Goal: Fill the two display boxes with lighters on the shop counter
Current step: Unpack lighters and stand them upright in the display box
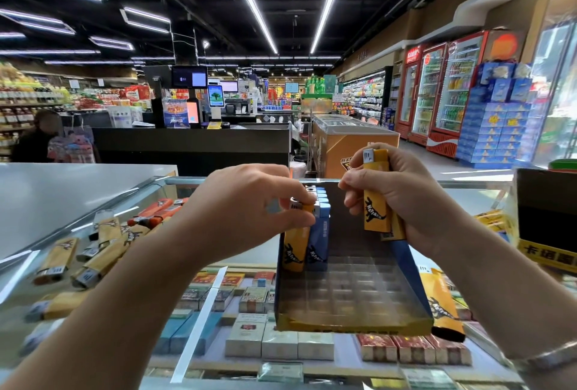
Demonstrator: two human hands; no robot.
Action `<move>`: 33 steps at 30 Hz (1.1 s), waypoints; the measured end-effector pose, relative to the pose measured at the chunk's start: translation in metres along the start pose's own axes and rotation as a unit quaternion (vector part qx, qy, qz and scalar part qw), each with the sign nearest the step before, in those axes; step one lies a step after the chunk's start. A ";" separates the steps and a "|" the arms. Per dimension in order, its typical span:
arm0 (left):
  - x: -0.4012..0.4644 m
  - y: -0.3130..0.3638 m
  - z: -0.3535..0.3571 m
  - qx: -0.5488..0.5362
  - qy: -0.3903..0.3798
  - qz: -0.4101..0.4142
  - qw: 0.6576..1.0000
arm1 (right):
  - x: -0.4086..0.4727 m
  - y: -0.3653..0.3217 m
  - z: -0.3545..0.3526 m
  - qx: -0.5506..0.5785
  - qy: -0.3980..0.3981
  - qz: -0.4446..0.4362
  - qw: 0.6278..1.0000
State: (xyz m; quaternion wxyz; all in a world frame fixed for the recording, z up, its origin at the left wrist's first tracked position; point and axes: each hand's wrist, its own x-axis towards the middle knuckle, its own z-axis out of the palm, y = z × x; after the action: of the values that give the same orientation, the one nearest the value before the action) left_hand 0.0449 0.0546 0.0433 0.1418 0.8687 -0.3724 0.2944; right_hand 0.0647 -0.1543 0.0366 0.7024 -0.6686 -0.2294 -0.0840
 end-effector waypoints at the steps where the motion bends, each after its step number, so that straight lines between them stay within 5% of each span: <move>1: -0.001 -0.001 0.000 -0.015 0.003 -0.001 1.000 | 0.000 0.000 0.000 0.003 0.000 -0.001 1.000; 13: 0.002 0.002 0.007 0.051 0.033 0.037 0.997 | 0.000 0.000 -0.001 0.002 -0.004 -0.002 1.000; 24: -0.001 -0.009 0.002 -0.041 -0.002 -0.030 0.999 | 0.000 0.001 -0.004 -0.006 -0.032 0.015 0.999; 33: 0.003 0.001 0.010 -0.101 0.131 -0.028 0.986 | -0.006 -0.010 0.002 -0.077 -0.236 0.095 0.964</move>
State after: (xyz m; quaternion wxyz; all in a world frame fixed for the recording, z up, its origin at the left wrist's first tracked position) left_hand 0.0500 0.0472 0.0375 0.2846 0.8138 -0.3543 0.3623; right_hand 0.0546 -0.1544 0.0428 0.5795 -0.7400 -0.3173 0.1262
